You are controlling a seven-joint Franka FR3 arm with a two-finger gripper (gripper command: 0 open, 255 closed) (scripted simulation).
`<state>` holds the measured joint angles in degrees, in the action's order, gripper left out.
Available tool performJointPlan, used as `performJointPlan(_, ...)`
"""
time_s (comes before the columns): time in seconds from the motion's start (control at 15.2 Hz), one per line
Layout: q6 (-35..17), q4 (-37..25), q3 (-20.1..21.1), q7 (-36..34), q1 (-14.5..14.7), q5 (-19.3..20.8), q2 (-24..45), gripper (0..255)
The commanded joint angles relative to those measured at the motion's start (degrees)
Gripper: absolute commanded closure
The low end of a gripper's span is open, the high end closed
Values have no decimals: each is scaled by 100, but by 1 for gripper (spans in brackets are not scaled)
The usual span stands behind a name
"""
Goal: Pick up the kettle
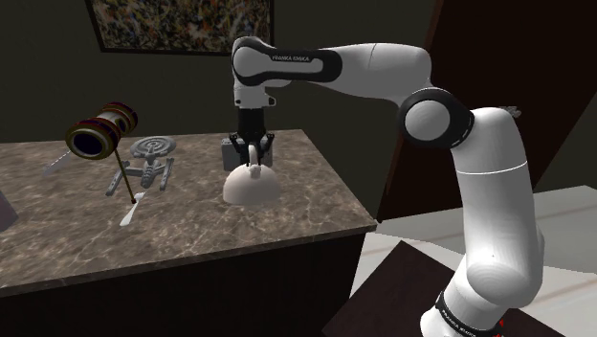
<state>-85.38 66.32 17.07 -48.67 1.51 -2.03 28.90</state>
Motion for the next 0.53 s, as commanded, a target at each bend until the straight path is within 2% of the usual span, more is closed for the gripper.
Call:
performJointPlan(0.0,181,-229,3,-22,20,8,40,255)
performJointPlan(0.33,673,-899,7,-90,94,44,213,255)
performJointPlan(0.46,688,-921,7,-92,96,46,219,255)
